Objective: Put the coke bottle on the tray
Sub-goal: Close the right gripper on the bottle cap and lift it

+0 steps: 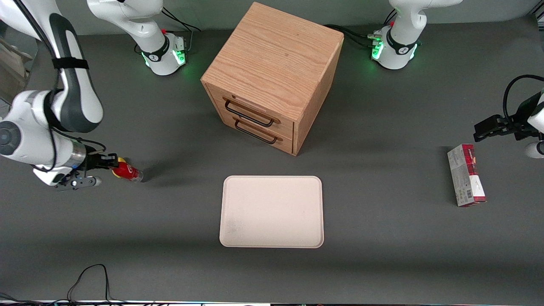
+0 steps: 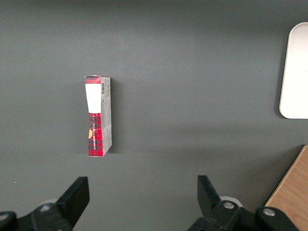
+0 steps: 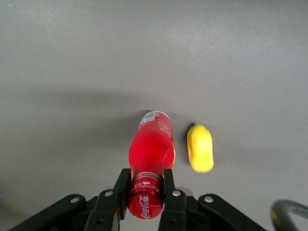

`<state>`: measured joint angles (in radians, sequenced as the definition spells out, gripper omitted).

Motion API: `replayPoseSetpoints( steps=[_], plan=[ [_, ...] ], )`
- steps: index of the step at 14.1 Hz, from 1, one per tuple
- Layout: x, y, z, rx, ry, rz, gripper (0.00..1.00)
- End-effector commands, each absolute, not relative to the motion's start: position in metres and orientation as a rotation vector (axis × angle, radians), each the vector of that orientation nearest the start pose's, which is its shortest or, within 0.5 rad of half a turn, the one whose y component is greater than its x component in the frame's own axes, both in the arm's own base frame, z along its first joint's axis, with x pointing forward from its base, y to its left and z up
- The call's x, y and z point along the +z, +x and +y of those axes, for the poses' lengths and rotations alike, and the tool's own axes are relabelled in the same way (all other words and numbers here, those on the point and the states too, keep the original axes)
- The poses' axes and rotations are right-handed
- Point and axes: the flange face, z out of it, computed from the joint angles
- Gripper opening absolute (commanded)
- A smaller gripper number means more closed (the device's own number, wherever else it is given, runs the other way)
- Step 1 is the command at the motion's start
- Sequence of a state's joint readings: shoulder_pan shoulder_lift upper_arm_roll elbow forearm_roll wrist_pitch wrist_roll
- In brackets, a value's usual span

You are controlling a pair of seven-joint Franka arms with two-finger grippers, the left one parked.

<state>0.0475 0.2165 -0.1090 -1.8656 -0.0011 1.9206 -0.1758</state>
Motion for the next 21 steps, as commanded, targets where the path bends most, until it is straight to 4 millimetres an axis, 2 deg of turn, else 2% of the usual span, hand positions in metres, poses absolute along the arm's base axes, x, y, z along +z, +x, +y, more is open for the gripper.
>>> replayPoseSetpoints(
  steps=[1,3,4,6,7,9,11,12,14,17,18,19,21],
  plan=[
    [0.478,0.605,-0.035,0.284,-3.121,-0.135,0.0],
    [0.525,0.611,-0.033,0.356,-3.118,-0.077,0.0],
    [0.541,0.615,-0.031,0.39,-3.115,-0.076,0.0],
    [0.559,0.624,-0.027,0.442,-3.1,-0.075,0.0],
    [0.559,0.628,-0.026,0.459,-3.081,-0.076,0.0],
    [0.552,0.634,-0.023,0.466,-3.081,-0.045,0.0],
    [0.542,0.654,-0.008,0.451,-3.095,0.057,0.0],
    [0.53,0.666,0.008,0.451,-3.092,0.112,0.0],
    [0.504,0.69,0.057,0.407,-3.069,0.284,0.0],
    [0.478,0.72,0.115,0.225,-2.965,0.595,0.0],
    [0.476,0.727,0.129,0.167,-2.91,0.715,0.0],
    [0.474,0.727,0.153,0.141,-2.885,0.792,0.0],
    [0.465,0.73,0.171,0.113,-2.86,0.845,0.0]
  ],
)
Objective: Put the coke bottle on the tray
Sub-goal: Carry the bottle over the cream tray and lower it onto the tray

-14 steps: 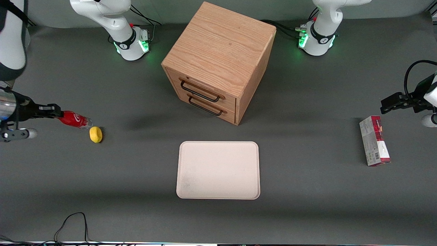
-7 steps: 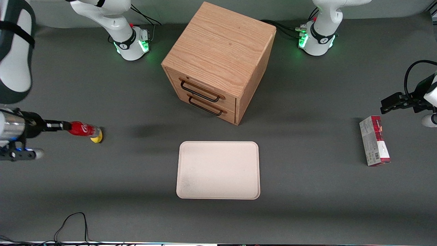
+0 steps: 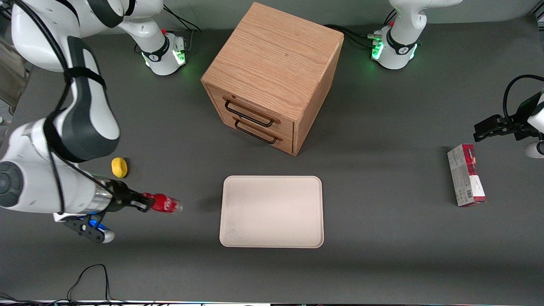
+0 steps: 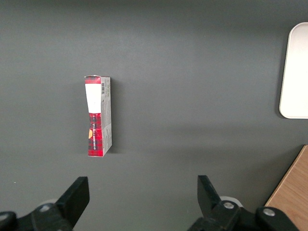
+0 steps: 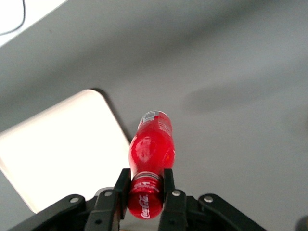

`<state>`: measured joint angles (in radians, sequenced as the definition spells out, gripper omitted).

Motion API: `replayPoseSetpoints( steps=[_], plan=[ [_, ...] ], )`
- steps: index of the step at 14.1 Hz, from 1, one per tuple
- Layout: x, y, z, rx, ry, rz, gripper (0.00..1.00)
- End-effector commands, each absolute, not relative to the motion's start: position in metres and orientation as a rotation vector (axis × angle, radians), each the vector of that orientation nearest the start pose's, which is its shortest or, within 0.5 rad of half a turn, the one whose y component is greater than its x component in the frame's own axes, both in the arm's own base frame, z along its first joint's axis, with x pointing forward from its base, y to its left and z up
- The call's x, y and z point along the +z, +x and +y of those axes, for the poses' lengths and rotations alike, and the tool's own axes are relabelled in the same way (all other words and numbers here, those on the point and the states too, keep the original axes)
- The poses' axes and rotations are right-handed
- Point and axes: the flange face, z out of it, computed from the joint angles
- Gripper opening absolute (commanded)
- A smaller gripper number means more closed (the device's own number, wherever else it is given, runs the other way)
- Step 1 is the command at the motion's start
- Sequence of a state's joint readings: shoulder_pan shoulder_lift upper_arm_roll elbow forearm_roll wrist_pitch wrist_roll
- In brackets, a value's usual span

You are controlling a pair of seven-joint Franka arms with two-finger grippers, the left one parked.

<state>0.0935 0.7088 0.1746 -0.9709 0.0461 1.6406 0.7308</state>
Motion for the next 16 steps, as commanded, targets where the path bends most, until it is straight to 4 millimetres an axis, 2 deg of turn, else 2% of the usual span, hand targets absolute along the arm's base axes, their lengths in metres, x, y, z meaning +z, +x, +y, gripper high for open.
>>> replayPoseSetpoints(
  steps=[1,3,5,6,11,16],
  plan=[
    [0.46,0.73,0.182,0.105,-2.86,0.841,0.0],
    [0.447,0.736,0.204,0.052,-2.818,0.908,0.0],
    [0.44,0.736,0.222,0.012,-2.822,0.887,0.0],
    [0.431,0.735,0.238,0.006,-2.828,0.863,0.0],
    [0.395,0.735,0.287,-0.063,-2.859,0.77,0.0],
    [0.361,0.735,0.307,-0.099,-2.938,0.695,0.0]
  ],
)
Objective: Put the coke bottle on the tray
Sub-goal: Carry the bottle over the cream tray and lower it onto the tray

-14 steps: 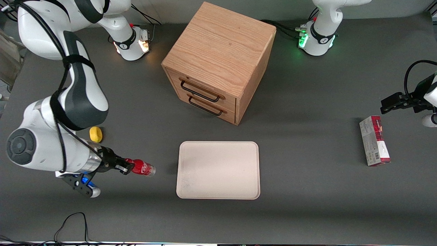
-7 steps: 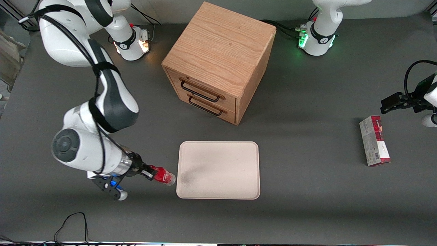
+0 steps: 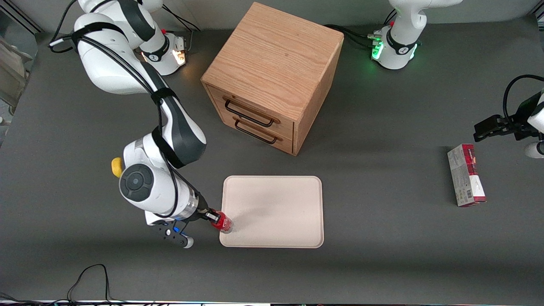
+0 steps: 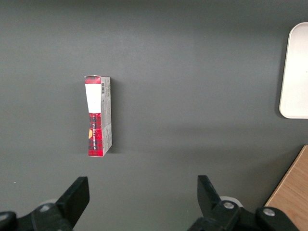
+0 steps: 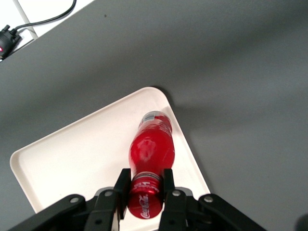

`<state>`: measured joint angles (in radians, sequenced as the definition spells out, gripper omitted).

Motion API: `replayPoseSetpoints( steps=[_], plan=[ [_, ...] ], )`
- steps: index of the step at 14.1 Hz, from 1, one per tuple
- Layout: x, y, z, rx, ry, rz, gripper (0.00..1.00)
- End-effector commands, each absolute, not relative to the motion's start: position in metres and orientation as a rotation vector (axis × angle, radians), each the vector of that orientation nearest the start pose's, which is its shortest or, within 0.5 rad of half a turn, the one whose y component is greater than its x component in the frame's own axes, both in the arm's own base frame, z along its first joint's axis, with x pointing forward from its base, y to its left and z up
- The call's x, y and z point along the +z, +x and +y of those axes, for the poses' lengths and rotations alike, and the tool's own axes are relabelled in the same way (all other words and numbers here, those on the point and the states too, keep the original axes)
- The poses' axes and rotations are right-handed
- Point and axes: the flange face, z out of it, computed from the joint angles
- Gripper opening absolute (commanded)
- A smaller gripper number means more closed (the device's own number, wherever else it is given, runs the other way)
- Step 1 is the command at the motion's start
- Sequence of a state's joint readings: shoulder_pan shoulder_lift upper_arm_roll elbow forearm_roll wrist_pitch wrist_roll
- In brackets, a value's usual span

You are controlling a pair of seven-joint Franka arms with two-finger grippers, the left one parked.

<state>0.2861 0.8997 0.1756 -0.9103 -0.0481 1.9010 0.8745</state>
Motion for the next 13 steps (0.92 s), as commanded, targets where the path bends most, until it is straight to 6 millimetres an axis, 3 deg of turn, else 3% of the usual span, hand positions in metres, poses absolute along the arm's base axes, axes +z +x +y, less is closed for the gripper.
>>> replayPoseSetpoints(
  steps=[1,10,12,13],
  plan=[
    [0.355,0.735,0.308,-0.106,-2.962,0.663,0.0],
    [0.34,0.729,0.328,-0.133,-3.017,0.45,0.0],
    [0.34,0.729,0.329,-0.132,-3.017,0.444,0.46],
    [0.34,0.729,0.328,-0.137,-3.016,0.445,0.98]
  ],
)
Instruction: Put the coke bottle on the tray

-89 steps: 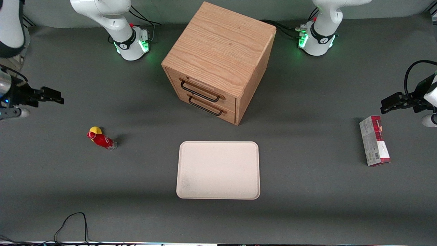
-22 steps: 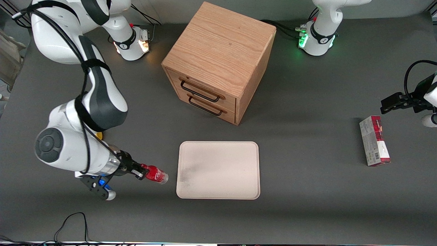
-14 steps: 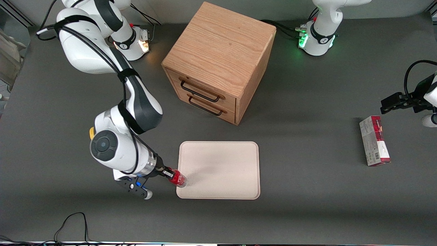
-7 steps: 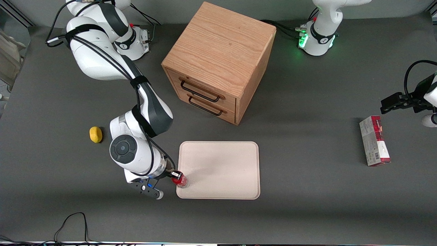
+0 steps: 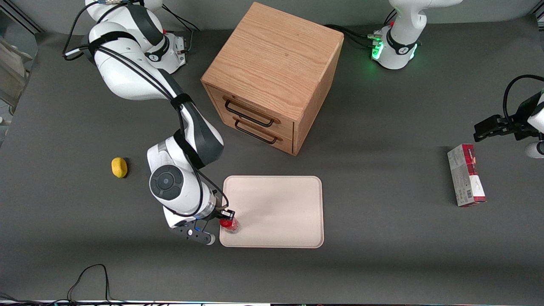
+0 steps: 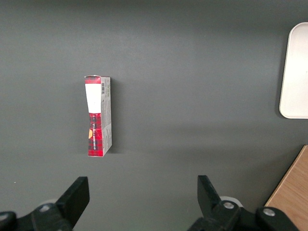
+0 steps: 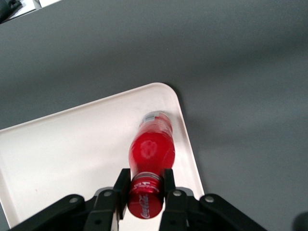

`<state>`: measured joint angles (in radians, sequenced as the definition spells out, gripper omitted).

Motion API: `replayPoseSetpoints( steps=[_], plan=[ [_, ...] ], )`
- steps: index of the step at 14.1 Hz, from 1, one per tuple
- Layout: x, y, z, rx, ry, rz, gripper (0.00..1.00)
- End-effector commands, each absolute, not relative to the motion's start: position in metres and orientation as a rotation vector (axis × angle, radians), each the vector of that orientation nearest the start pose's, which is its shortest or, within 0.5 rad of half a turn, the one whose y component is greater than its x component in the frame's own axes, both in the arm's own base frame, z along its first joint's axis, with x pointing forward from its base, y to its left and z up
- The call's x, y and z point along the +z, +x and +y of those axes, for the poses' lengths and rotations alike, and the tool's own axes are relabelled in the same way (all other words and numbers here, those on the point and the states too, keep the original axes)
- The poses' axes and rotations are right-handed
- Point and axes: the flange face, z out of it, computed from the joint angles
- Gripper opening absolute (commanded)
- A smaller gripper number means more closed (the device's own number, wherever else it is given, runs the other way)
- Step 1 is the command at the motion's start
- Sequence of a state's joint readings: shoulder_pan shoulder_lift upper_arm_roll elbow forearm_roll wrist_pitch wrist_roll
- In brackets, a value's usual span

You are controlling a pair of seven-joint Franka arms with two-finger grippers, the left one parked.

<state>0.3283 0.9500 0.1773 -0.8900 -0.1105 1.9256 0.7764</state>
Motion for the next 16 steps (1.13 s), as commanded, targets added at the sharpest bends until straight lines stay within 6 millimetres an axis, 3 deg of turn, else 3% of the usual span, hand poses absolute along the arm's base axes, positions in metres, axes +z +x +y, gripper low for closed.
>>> replayPoseSetpoints(
  steps=[1,9,11,12,15,16],
  plan=[
    [0.342,0.729,0.329,-0.138,-3.014,0.444,1.0],
    [0.346,0.73,0.325,-0.145,-3.017,0.451,1.0],
    [0.358,0.728,0.319,-0.117,-3.033,0.448,1.0],
    [0.367,0.722,0.313,-0.062,-3.068,0.382,1.0],
    [0.412,0.708,0.269,0.127,-3.115,0.248,1.0],
    [0.427,0.703,0.244,0.173,-3.11,0.231,1.0]
  ],
)
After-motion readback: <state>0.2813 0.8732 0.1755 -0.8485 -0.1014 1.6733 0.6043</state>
